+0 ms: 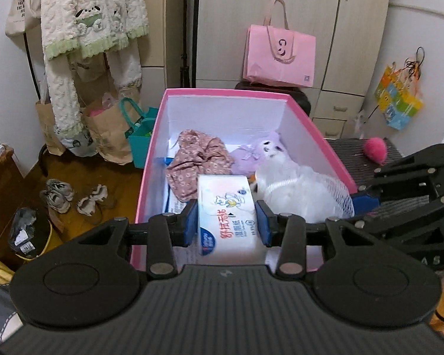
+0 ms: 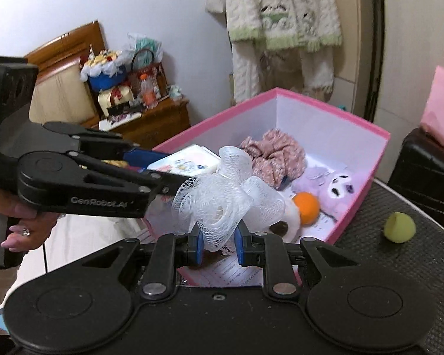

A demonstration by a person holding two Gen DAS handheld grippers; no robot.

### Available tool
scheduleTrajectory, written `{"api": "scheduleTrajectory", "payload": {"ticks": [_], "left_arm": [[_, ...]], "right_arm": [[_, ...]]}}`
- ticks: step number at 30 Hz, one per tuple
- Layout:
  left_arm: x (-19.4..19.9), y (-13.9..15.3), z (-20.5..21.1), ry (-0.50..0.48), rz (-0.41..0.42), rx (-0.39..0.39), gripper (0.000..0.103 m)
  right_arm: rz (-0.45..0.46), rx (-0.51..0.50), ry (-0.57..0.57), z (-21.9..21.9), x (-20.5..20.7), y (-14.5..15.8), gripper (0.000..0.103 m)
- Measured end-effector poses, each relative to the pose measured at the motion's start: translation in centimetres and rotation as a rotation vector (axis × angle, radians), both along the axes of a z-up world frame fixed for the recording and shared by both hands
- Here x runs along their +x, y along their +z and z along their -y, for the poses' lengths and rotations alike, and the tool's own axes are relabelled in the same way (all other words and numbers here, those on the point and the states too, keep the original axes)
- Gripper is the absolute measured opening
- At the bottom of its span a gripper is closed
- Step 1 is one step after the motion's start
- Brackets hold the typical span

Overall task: Organize soft objects
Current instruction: 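Open the left gripper over the box while the right gripper releases the mesh puff inside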

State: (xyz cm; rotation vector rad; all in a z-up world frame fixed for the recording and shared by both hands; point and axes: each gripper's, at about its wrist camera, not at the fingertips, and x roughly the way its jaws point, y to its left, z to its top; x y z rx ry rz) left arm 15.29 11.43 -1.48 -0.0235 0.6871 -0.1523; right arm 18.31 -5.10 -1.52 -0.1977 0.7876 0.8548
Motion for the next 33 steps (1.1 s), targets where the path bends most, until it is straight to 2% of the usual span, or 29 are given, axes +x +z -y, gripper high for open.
{"api": "scheduleTrajectory", "payload": {"ticks": [3,5,11,18,33], "left_arm": [[0.5,-0.4,-0.2,0.011,0.003,0.029,0.04],[0.7,-0.2,-0.4,0.016,0.008,0.043,0.045],[-0.2,1.0,-0.7,-0.006,0.041,0.058,0.056],[-2.5,2.5,-0.3,-0.048,0.058,0.037,0.063],[-8.0,6.6,2.7,-0.172,0.127,0.05,0.066]], "right_arm": [[-0.031,-0.025,-0.004,-0.7,0.9,-0.7,0.039],[-0.05,-0.032,-0.001,-0.9,1.2,-1.0,0.051],[-0.053,-0.029,-0.003,-0.7,1.1,-0.4,0.062],[0.014,-0.047,-0.026,0.3,-0.8,1.8,0.067],[0.166,-0.088,-0.118,5.8,-7.1,5.4,0.073]]}}
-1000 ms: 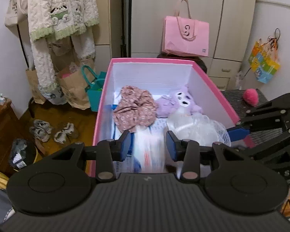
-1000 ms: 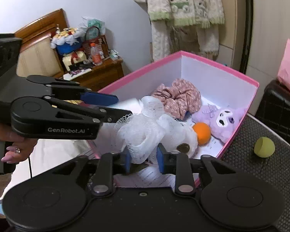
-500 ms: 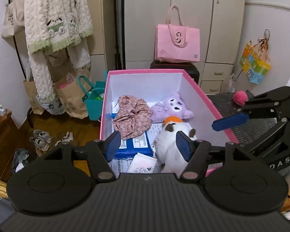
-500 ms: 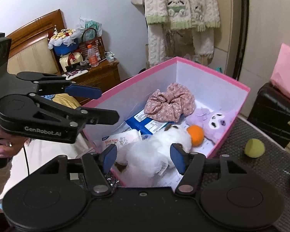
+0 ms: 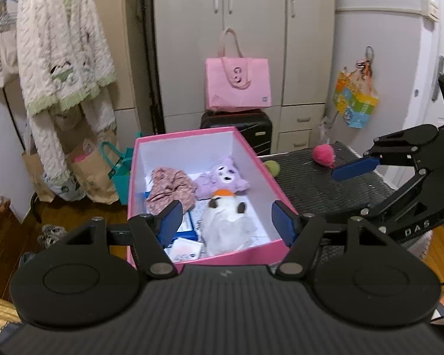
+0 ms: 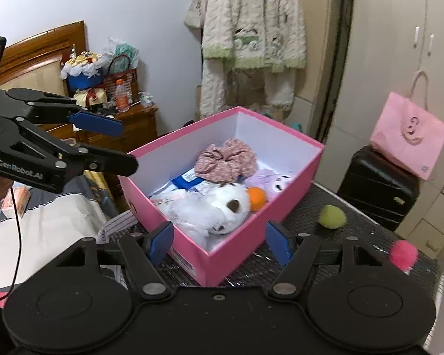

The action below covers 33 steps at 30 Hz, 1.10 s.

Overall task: Organize soft objects
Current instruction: 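Open the left gripper over the box while the right gripper releases the mesh puff inside, then move the left gripper to the green sponge while the right moves to the pink pompom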

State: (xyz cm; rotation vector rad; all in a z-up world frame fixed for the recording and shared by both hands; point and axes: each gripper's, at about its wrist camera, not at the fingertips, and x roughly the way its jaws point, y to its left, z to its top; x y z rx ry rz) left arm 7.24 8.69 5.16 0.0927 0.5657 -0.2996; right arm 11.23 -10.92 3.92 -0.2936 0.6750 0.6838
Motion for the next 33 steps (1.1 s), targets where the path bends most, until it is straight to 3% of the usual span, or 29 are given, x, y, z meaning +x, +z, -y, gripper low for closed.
{"api": "scheduleTrajectory", "payload": {"ticks": [8,15,20,30,33], "left_arm": [[-0.2,1.6,3.9,-0.069,-0.006,-0.002,0.067],[1.6,1.0,8.7,-0.099,0.005,-0.002,0.067],[3.8,-0.3,12.7,-0.125,0.015,-0.002,0.067],[8.2,-2.8,16.7,-0.047,0.044,-0.035,0.067],[9.7,-3.8,17.6,-0.012,0.04,-0.034,0.067]], "right_arm": [[0.063,0.043,-0.059,5.6,-1.5,1.1,0.074],[0.153,0.022,-0.173,10.2,-0.3,0.3,0.074],[0.119,0.054,-0.2,13.1,2.1,-1.3,0.075],[0.158,0.063,-0.243,17.6,7.4,-5.0,0.075],[0.208,0.039,-0.246,18.2,8.8,-6.3,0.075]]}}
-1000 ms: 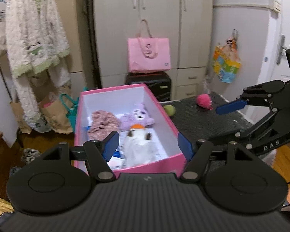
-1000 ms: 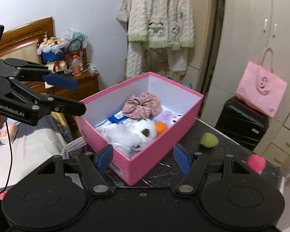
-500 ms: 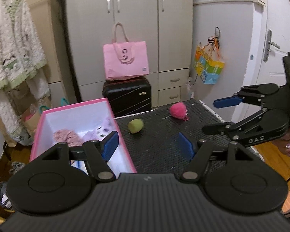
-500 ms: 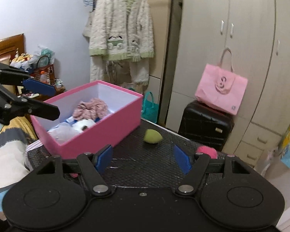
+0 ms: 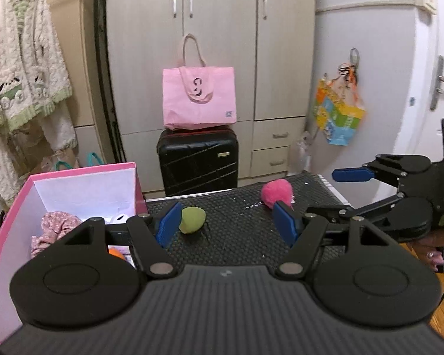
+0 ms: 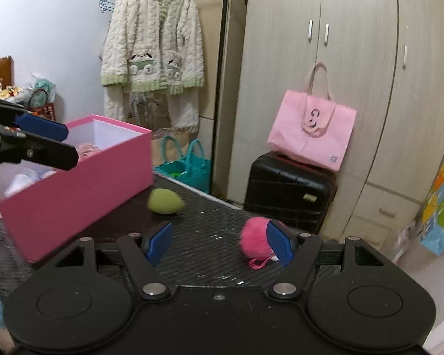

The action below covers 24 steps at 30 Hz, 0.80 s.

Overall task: Organize soft objects
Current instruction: 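Move the left gripper to the green sponge while the right moves to the pink pompom, then grasp the green sponge with the left gripper while the right grasps the pink pompom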

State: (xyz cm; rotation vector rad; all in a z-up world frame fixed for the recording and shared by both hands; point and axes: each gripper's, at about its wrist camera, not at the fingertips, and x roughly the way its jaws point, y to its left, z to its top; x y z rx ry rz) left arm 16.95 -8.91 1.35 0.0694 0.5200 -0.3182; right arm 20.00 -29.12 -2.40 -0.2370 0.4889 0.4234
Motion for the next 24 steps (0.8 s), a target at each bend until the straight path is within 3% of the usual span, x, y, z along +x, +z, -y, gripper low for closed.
{"api": "scheduleTrajectory", "payload": {"ticks": [4,8,14,19,24], "left_arm": [[2.2,-1.5,1.2,0.056,-0.001,0.006,0.067],[4.6,-3.4,2.6,0.125,-0.007,0.015,0.067],[8.0,-6.6,4.0,0.186,-0.098,0.039,0.067],[10.7,-9.0,5.1,0.315,-0.084,0.086,0.067],[12.5,-10.8,5.2,0.419,-0.076,0.117,0.067]], "right_arm": [[0.04,-0.038,0.014,0.6,2.1,-1.7,0.075],[0.014,-0.002,0.045,1.3,4.7,-3.3,0.075],[-0.009,0.022,0.069,1.6,7.8,-5.7,0.075],[0.002,-0.039,0.065,1.3,9.5,-7.2,0.079],[-0.046,-0.018,0.072,1.6,10.6,-8.1,0.079]]}}
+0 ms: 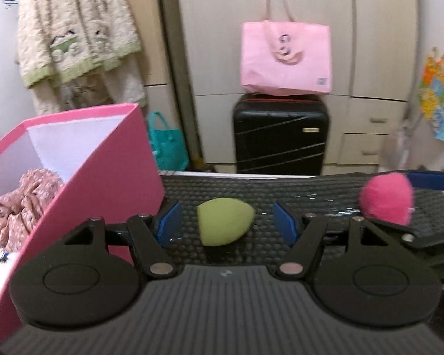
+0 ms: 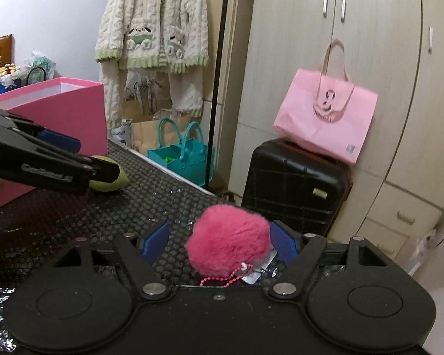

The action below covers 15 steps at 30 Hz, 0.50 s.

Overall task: Organize soft objects
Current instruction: 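Grasp the green sponge with the left gripper while the right grasps the pink pompom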

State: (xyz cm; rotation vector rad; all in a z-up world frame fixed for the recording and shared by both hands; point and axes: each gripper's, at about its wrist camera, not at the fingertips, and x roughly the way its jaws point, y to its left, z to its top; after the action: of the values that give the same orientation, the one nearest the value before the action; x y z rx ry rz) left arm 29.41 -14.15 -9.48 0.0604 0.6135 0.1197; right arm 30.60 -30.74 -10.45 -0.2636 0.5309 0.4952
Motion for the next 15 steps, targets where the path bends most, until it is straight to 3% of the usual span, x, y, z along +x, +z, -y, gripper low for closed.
{"api": "scheduleTrajectory", "payload": {"ticks": [9,10,11,13,15], "left_arm": [[1.6,-2.3,-0.3,0.074,0.023,0.017,0.067],[1.6,-2.4,-0.4,0.073,0.025,0.013,0.067],[1.6,-2.4,-0.4,0.07,0.024,0.011,0.066],[1.4,-2.3,-0.5,0.064,0.037,0.001,0.057],[1.1,-2.2,-0.4,0.054,0.048,-0.01,0.045]], "right_arm": [[-0.049,0.018,-0.033,0.6,1.3,-1.1,0.079],[-0.053,0.018,-0.036,0.6,1.4,-1.3,0.078],[-0.059,0.02,-0.037,0.6,1.4,-1.4,0.07],[-0.066,0.022,-0.043,0.7,1.4,-1.4,0.061],[-0.058,0.028,-0.047,0.7,1.2,-1.1,0.059]]}}
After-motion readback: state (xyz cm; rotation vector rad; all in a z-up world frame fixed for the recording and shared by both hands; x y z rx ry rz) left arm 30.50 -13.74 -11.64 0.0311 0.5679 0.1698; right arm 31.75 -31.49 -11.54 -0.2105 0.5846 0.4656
